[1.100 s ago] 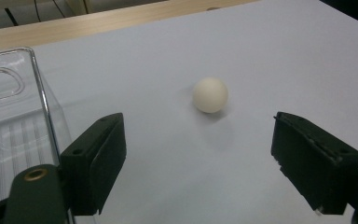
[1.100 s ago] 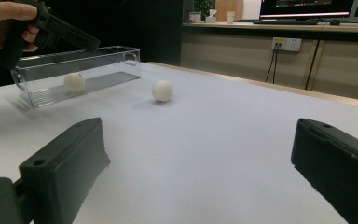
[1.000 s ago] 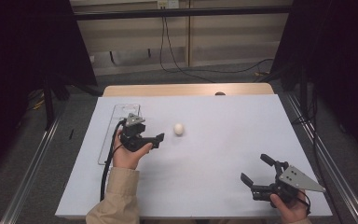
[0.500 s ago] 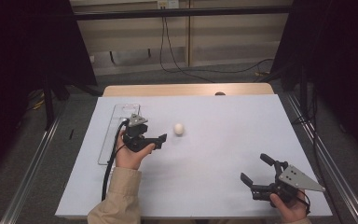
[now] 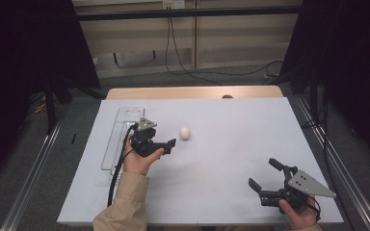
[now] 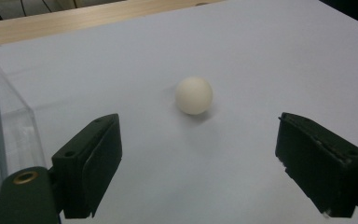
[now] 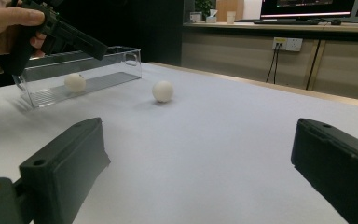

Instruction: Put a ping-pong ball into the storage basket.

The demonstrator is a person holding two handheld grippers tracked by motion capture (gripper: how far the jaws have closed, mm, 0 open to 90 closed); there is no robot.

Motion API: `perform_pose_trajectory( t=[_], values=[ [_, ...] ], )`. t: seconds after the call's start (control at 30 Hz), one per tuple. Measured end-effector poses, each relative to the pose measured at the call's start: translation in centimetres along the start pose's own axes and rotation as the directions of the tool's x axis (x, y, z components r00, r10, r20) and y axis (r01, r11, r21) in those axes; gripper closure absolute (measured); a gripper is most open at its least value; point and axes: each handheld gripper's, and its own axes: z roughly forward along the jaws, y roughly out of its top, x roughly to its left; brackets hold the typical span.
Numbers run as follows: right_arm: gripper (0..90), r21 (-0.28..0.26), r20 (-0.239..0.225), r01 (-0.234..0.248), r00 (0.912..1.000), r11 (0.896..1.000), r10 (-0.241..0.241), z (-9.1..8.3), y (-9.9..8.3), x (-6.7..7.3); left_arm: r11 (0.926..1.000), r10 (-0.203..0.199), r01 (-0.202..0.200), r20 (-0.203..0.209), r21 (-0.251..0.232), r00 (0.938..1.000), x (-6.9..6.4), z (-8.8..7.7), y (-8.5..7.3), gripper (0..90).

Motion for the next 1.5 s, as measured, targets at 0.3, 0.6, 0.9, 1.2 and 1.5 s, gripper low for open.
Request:
perform_pose_trajectory(
  t=[0.3,0.6,0.9,1.2,1.5],
  values=[
    [2.4,0.0,-0.002,0.0,1.0,1.0,0.0,0.0,0.0,0.0,0.9999,0.009,-0.009,0.007,0.012,0.9999,-0.5,0.7,0.0,13.6],
    [2.4,0.0,-0.001,0.002,1.0,1.0,-0.002,0.0,0.0,0.0,0.9999,0.008,-0.008,0.011,0.014,0.9999,-1.0,1.3,-0.1,13.4],
    [2.4,0.0,-0.002,0.003,1.0,1.0,-0.003,0.0,0.0,0.0,0.9999,0.009,-0.01,0.018,0.014,0.9998,-1.4,1.7,0.0,12.9],
    [2.4,0.0,-0.002,0.003,1.0,1.0,-0.003,0.0,0.0,0.0,0.9996,0.024,-0.024,0.017,0.016,0.9996,-1.7,2.2,0.0,12.8],
    [2.4,-0.001,-0.001,0.003,1.0,1.0,-0.003,0.0,0.0,0.0,0.999,0.035,-0.035,0.011,0.026,0.9993,-2.0,2.8,0.0,12.8]
  ],
)
